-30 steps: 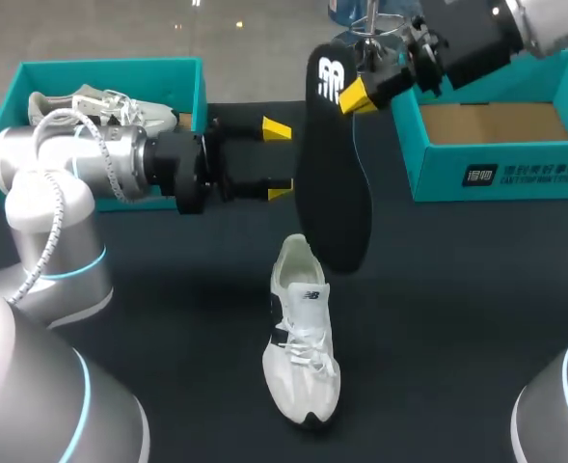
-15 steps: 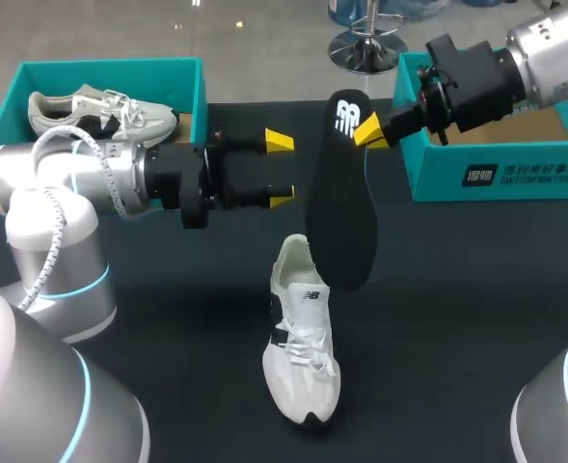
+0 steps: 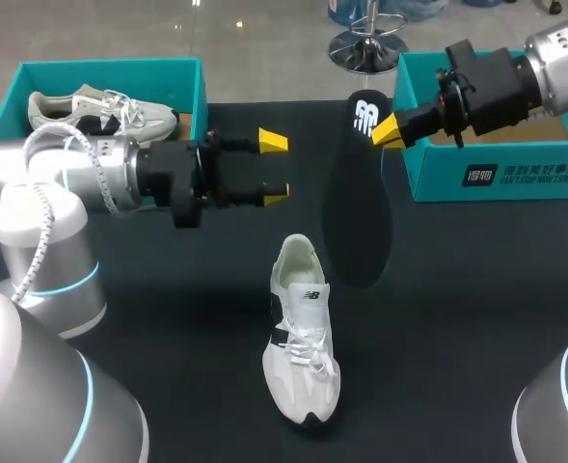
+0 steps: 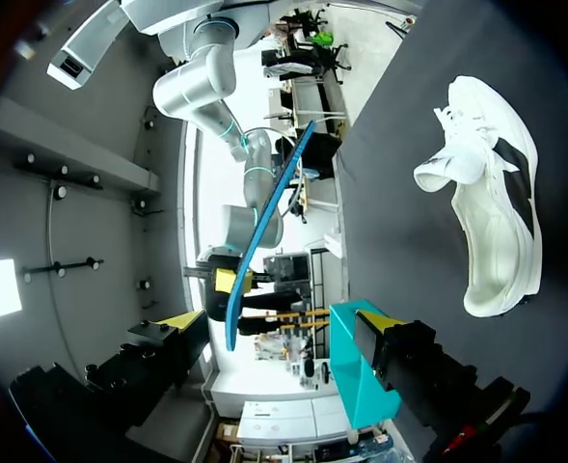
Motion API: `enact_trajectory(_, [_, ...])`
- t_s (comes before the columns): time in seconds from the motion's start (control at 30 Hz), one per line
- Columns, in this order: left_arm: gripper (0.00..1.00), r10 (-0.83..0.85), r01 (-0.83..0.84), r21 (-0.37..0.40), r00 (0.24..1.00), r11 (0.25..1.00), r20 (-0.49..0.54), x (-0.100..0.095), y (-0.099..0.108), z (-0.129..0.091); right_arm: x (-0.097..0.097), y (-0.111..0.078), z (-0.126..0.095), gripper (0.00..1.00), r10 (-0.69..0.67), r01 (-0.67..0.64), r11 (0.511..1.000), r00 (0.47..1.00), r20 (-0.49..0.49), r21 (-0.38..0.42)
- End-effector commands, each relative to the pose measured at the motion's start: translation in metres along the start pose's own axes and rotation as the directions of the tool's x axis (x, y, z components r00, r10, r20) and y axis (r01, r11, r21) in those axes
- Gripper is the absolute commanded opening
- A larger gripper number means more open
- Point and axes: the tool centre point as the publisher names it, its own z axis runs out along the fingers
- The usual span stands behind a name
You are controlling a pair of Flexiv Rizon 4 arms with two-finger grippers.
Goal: Take the shoe out of the shoebox, open the shoe tongue, remove and reinsert the insole, then place the shoe into the shoebox
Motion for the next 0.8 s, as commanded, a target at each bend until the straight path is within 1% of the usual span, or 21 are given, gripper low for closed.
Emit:
enact_trajectory(0.03, [1.00, 0.010, -0.010, 0.000, 1.000, 1.000, 0.001, -0.001, -0.003, -0.003, -0.004, 0.003, -0.003, 0.00, 0.007, -0.007, 1.000, 1.000, 0.005, 0.008])
enact_trajectory(0.2, [1.00, 0.021, -0.021, 0.001, 1.000, 1.000, -0.005, 0.000, -0.006, 0.001, -0.006, 0.012, 0.002, 0.00, 0.013, -0.013, 1.000, 1.000, 0.003, 0.017])
enact_trajectory(0.3, [1.00, 0.031, -0.031, 0.000, 1.000, 1.000, -0.006, 0.002, -0.008, 0.003, -0.002, 0.018, 0.013, 0.00, 0.007, -0.007, 1.000, 1.000, -0.010, 0.029])
enact_trajectory(0.67, [1.00, 0.036, -0.036, 0.008, 0.999, 0.999, 0.009, 0.004, -0.013, 0.011, -0.002, 0.029, 0.051, 0.00, 0.016, -0.012, 0.997, 0.999, -0.043, 0.082])
enact_trajectory(0.8, [1.00, 0.041, -0.041, 0.008, 0.999, 0.999, 0.009, 0.006, -0.014, 0.014, 0.003, 0.035, 0.066, 0.00, 0.012, -0.005, 0.994, 0.998, -0.057, 0.107])
